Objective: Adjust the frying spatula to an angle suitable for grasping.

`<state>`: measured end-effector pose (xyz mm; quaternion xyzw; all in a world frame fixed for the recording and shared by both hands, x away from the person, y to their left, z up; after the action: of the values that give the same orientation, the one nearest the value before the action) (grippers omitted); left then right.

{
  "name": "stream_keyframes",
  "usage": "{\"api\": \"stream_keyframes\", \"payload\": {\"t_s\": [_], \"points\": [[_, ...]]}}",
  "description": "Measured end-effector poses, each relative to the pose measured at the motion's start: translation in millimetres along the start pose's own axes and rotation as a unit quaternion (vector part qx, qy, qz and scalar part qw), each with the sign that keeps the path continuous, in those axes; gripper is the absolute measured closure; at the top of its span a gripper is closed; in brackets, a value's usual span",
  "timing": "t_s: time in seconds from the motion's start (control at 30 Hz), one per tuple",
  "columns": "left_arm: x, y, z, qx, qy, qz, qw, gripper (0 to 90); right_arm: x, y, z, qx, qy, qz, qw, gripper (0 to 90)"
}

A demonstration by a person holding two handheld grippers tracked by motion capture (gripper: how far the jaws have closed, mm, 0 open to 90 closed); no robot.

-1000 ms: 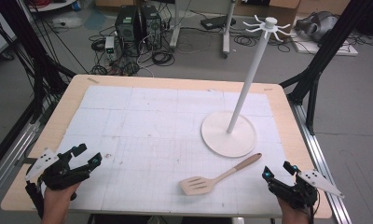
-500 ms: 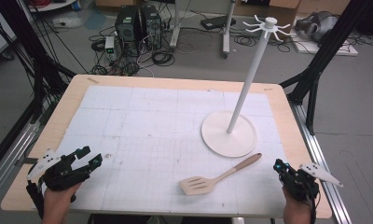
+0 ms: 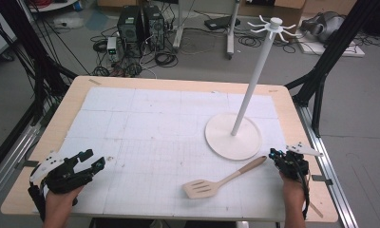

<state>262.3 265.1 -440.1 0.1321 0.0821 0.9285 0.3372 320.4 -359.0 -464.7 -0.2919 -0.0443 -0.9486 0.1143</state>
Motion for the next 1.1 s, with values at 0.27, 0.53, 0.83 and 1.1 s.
{"api": "stream_keyframes", "payload": {"t_s": [0.27,0.53,0.83,1.1], "points": [[-1.7,0.9,-0.4,0.000,-0.004,-0.002,1.0000,35.8,-10.8,0.8,-2.8,0.035,-0.031,0.038,0.9982,89.1],[-2.6,1.7,-0.5,0.001,-0.006,-0.005,1.0000,37.5,0.1,2.2,-11.4,0.060,-0.044,0.054,0.9958,89.2],[-4.5,5.2,-0.1,-0.006,-0.010,-0.014,0.9998,44.5,8.7,-5.1,-17.8,0.058,-0.036,0.059,0.9959,89.2],[-5.3,6.8,-0.5,-0.012,-0.016,-0.023,0.9995,50.5,18.6,-17.9,-19.9,0.052,-0.035,0.074,0.9952,86.6]]}}
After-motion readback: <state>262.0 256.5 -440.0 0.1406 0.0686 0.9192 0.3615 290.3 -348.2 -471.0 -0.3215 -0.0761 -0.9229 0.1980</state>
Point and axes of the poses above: each handheld gripper's, and its own axes: x roughly backward along the jaws, z roughly out of its top, y roughly to its right, the point moved 4 cm from there along -x, roughly forward along the jaws, and after that the axes turned 6 degrees about -z, right-handed, at the moved point
